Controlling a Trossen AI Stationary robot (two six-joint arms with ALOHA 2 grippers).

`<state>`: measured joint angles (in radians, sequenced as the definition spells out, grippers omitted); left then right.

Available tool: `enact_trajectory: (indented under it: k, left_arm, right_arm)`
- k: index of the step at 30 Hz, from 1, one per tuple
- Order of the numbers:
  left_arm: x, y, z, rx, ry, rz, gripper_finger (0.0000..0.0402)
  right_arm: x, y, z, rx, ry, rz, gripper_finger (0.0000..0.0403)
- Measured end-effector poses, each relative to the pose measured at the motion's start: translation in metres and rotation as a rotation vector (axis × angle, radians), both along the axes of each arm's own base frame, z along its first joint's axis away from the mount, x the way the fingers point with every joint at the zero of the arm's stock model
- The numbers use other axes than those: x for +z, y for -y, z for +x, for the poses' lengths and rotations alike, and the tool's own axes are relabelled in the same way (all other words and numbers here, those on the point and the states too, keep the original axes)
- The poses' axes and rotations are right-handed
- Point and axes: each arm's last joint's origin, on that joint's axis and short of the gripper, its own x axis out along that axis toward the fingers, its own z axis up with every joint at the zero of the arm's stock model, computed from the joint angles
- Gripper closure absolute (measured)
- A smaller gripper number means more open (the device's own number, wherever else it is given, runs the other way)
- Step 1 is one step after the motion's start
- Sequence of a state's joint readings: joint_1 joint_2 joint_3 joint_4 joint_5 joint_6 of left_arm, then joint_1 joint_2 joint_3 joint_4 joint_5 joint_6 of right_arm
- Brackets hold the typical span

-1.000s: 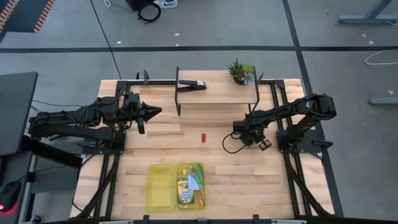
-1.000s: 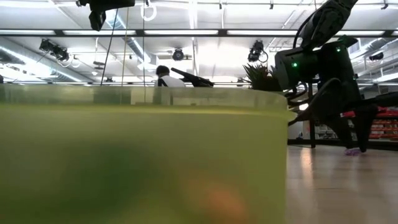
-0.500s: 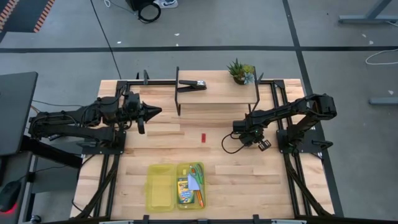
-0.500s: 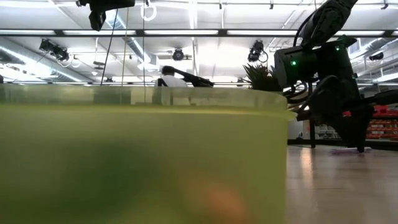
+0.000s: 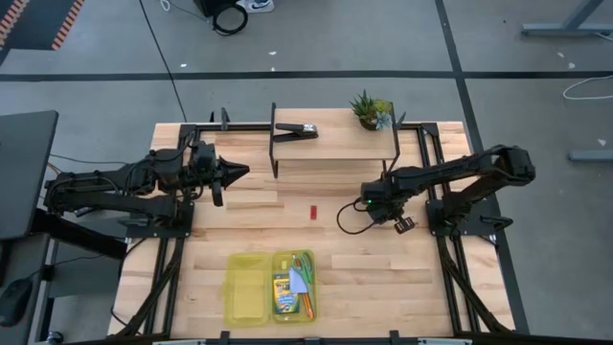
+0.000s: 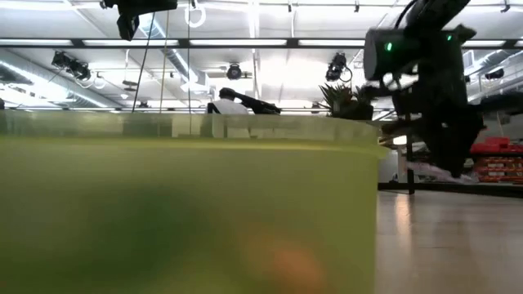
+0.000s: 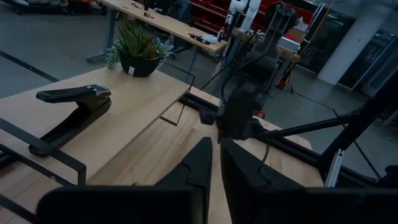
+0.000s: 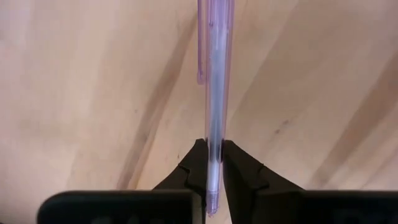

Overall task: Pack school essentials
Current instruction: Put the purple pen into the yellow supply box

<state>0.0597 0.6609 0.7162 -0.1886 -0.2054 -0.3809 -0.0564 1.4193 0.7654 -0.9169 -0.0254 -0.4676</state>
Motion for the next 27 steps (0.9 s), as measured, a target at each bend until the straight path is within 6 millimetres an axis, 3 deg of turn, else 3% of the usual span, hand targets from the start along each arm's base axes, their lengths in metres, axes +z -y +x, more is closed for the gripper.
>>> enact_trajectory:
  k: [8, 16, 27]
  left_arm:
    - [0.000, -0.001, 0.000, 0.025, -0.008, 0.029, 0.0351]
    - [0.000, -0.001, 0.000, 0.035, -0.024, 0.081, 0.0339]
    - [-0.001, -0.004, -0.001, 0.100, -0.111, 0.293, 0.0322]
  right_arm:
    - [0.037, -0.019, 0.007, -0.098, 0.239, 0.073, 0.0363]
    - [0.065, -0.045, 0.045, -0.309, 0.549, 0.241, 0.0362]
    - [0.059, -0.078, 0.098, -0.792, 0.613, 0.522, 0.0361]
